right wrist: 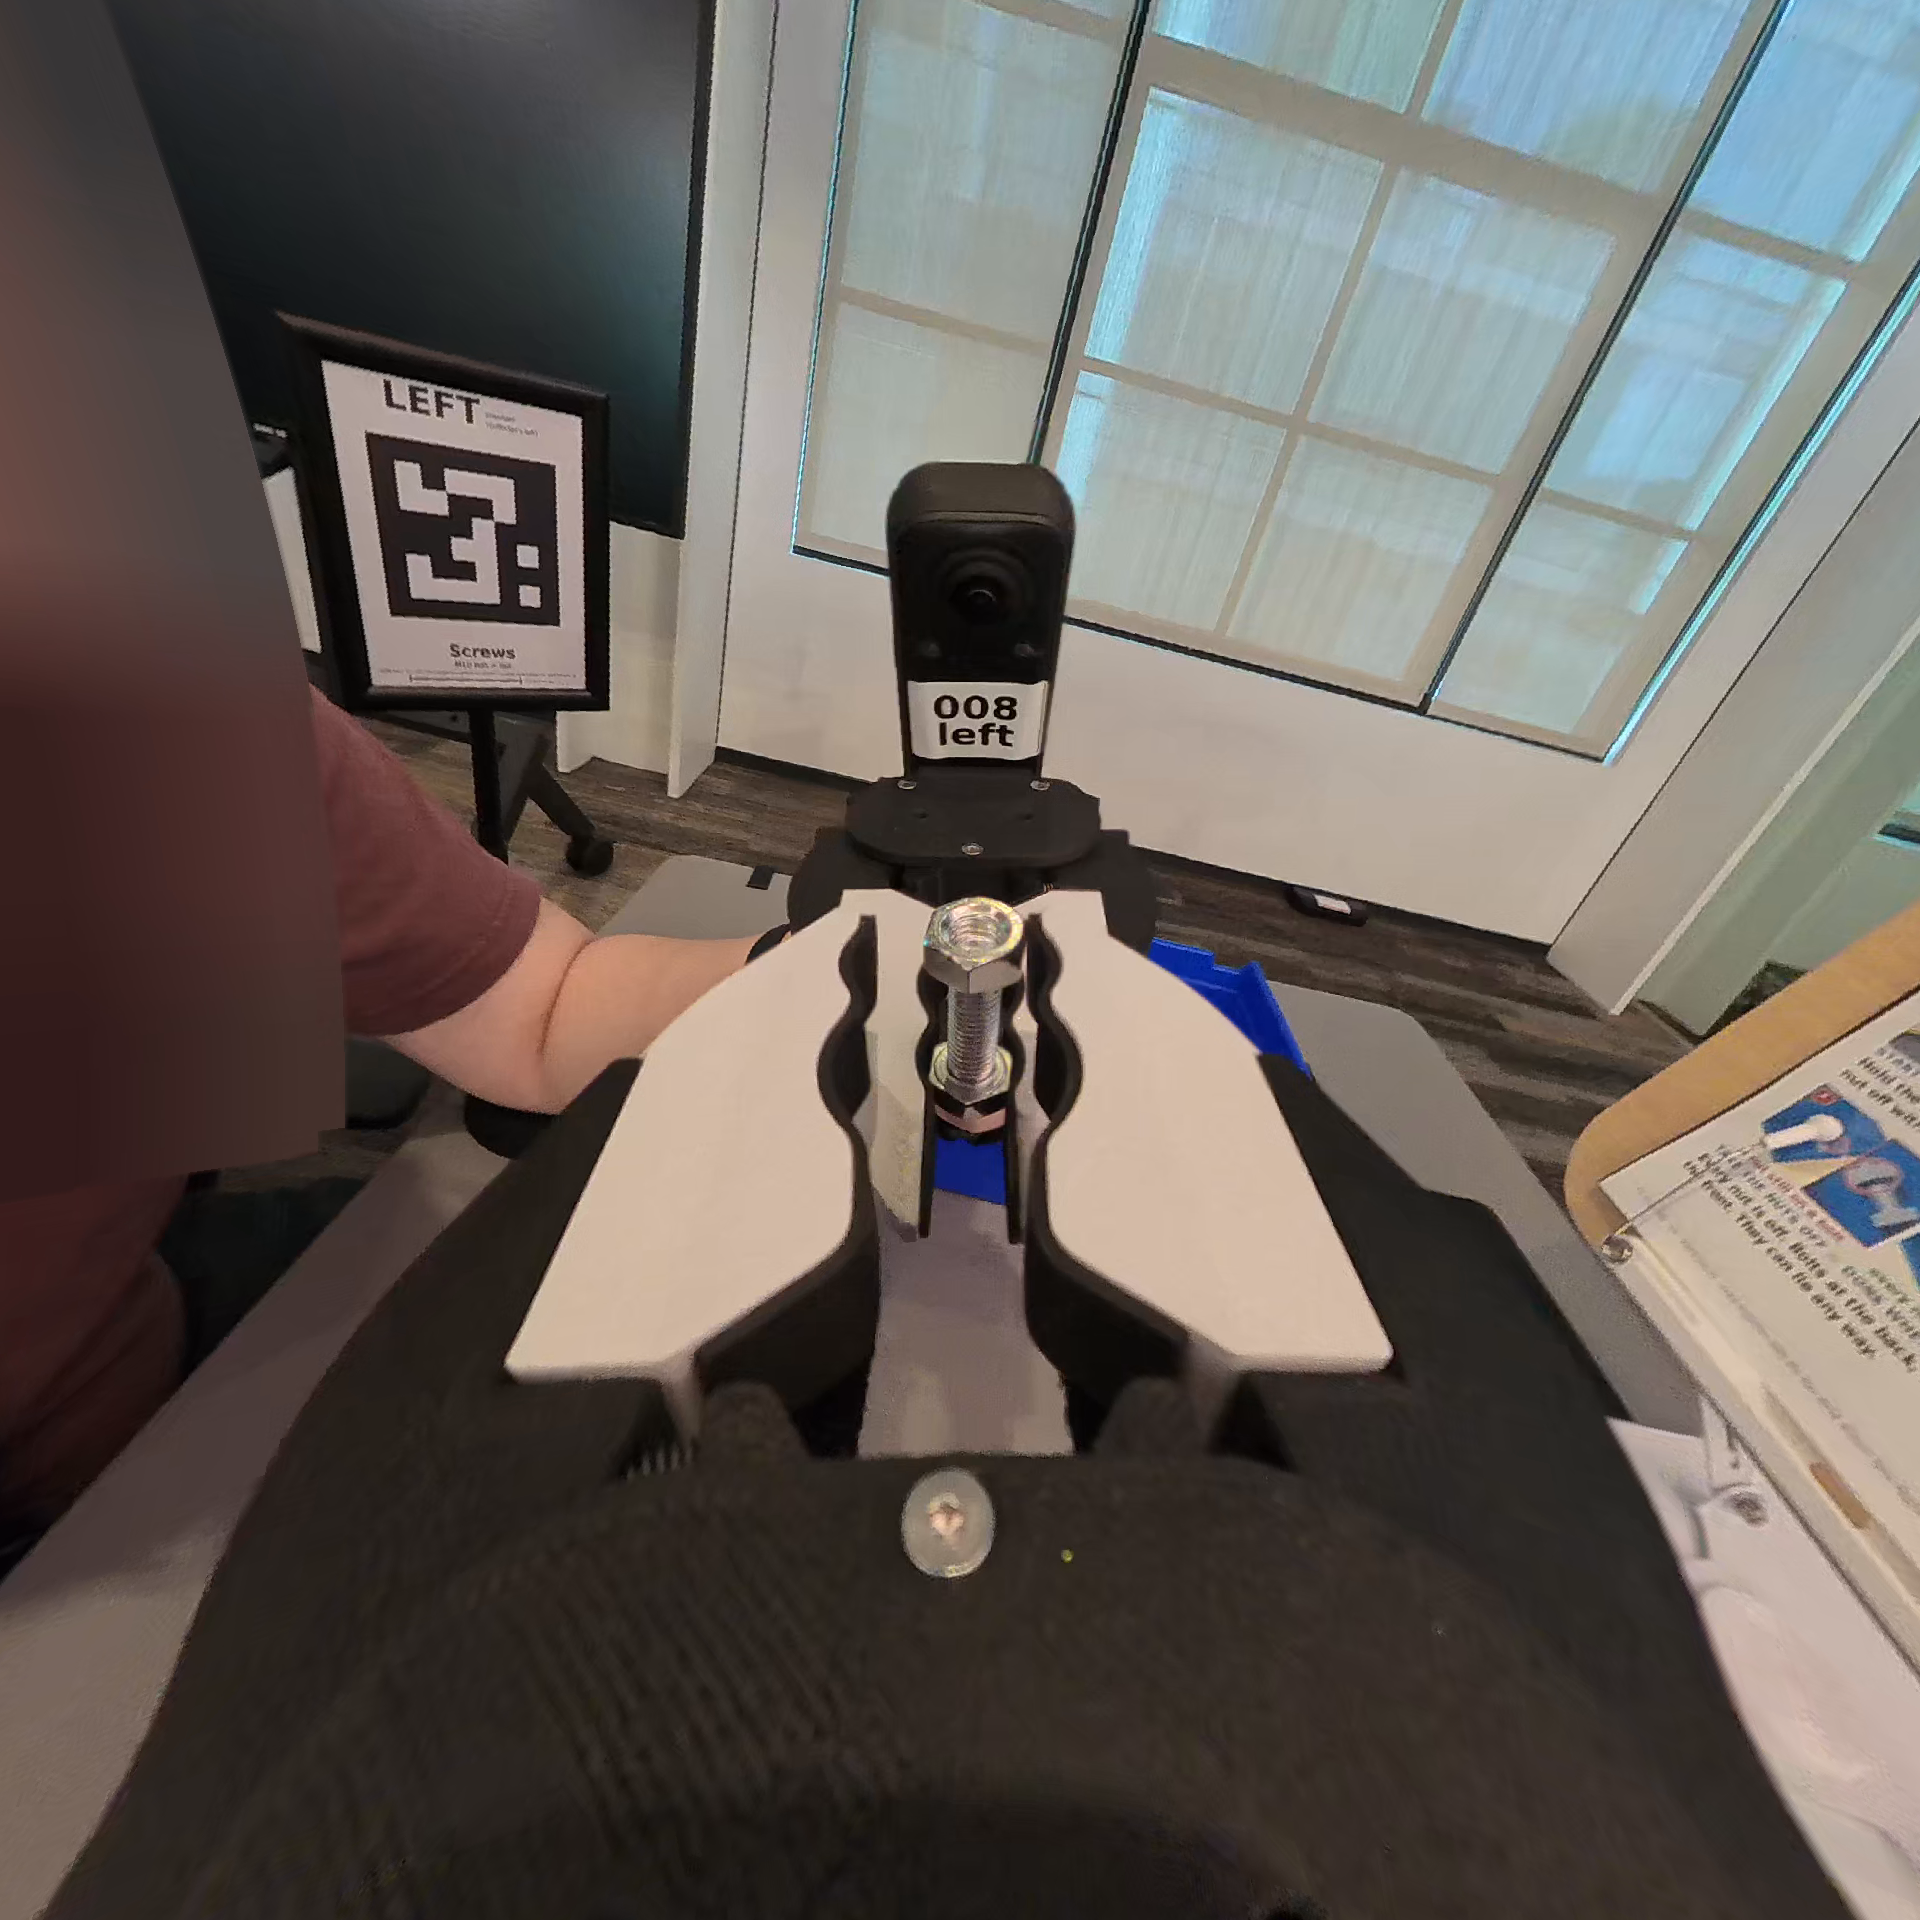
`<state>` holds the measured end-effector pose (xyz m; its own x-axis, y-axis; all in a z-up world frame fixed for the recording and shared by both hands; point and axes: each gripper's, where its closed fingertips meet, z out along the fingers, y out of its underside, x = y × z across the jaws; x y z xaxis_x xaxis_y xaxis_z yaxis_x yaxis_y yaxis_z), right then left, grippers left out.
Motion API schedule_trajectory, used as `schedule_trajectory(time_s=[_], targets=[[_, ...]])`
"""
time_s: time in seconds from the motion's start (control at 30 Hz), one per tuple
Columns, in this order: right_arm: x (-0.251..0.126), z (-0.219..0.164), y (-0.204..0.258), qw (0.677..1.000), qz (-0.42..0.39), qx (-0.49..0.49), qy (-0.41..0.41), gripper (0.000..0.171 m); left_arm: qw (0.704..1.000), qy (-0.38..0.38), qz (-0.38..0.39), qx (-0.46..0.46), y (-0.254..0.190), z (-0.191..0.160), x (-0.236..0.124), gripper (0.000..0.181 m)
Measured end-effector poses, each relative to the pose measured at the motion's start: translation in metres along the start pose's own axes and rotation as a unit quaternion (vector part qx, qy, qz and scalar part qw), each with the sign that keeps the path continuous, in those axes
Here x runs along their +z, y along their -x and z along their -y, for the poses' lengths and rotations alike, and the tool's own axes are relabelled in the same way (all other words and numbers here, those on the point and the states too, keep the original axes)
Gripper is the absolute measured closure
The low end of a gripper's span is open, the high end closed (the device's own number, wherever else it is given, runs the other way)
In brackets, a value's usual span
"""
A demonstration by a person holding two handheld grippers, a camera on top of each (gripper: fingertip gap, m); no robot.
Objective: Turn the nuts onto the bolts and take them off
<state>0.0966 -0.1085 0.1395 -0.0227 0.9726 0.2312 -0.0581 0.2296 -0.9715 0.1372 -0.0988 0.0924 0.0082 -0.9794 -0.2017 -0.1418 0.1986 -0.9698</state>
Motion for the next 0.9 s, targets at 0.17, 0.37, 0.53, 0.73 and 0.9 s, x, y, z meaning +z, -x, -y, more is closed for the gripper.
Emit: schedule_trajectory(time_s=[0.17, 0.37, 0.53, 0.73, 0.9], targets=[[0.0, -0.001, -0.009, 0.999, -0.016, 0.039, -0.004, 0.152, 1.0, 0.007, 0.021, -0.002, 0.007, -0.003, -0.001, 0.167], [-0.003, -0.001, 0.011, 0.997, 0.066, 0.048, -0.005, 0.153, 0.998, 0.006, -0.053, -0.014, -0.014, -0.001, 0.001, 0.167], [-0.006, -0.001, 0.033, 0.99, 0.136, 0.043, -0.005, 0.153, 0.986, 0.01, -0.163, -0.035, -0.05, -0.002, 0.007, 0.167], [-0.001, -0.015, -0.025, 0.991, -0.06, 0.113, 0.041, 0.153, 0.997, 0.045, 0.019, -0.068, 0.012, -0.013, -0.002, 0.167], [0.0, -0.025, -0.042, 0.979, -0.137, 0.143, 0.054, 0.153, 0.988, 0.087, 0.111, -0.06, 0.037, -0.027, -0.006, 0.167]])
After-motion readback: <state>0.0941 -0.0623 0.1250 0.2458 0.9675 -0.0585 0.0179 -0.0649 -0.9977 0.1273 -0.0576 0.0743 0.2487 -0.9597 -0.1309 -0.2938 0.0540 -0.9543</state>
